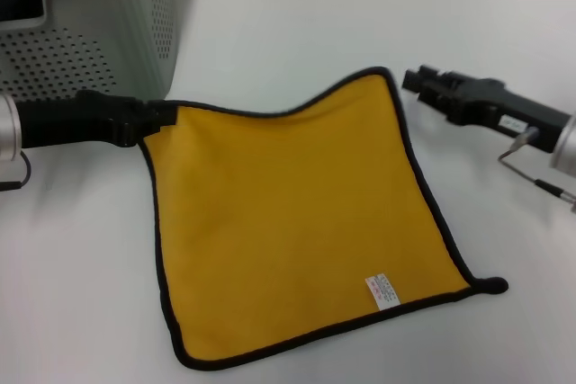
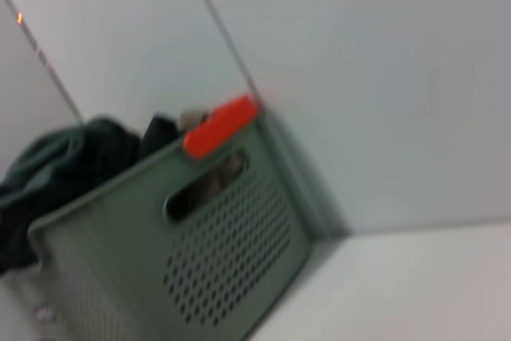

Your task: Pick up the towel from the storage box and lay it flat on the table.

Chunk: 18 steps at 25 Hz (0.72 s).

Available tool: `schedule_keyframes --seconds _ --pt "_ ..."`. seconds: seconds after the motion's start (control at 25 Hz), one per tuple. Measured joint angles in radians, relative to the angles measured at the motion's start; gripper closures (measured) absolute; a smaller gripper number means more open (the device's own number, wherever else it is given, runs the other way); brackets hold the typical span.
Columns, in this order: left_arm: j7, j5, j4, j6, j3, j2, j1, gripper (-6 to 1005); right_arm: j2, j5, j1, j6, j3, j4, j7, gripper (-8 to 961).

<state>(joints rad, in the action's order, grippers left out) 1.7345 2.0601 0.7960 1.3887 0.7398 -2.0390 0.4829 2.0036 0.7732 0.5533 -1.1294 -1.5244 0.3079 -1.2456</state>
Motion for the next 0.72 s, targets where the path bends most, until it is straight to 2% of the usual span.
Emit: schedule_keyframes --seconds 0.12,0.28,0.4,0.56,0.72 --pt "-0.002 -0.003 0.000 -0.001 -0.013 -0.002 -0.009 896 -0.003 0.002 -0.022 -0.035 0.049 0.006 0.015 725" --pt "-0.007 -0.014 0.001 0.005 -0.015 -0.001 -0.023 758 -0.006 -0.002 -0.049 -0.046 0.054 0.025 0.014 613" --pt "-0.011 -0.034 0.004 0.023 -0.016 0.008 -0.032 646 -0.004 -0.002 -0.071 -0.056 0.054 0.043 0.015 529" --pt "-0.027 -0.071 0.007 0.070 -0.016 0.019 -0.041 490 0.004 0.002 -0.092 -0.083 0.055 0.061 0.019 333" --pt "-0.101 -0.170 0.004 0.153 -0.017 0.027 -0.068 410 0.007 0.009 -0.099 -0.144 0.056 0.059 0.033 182"
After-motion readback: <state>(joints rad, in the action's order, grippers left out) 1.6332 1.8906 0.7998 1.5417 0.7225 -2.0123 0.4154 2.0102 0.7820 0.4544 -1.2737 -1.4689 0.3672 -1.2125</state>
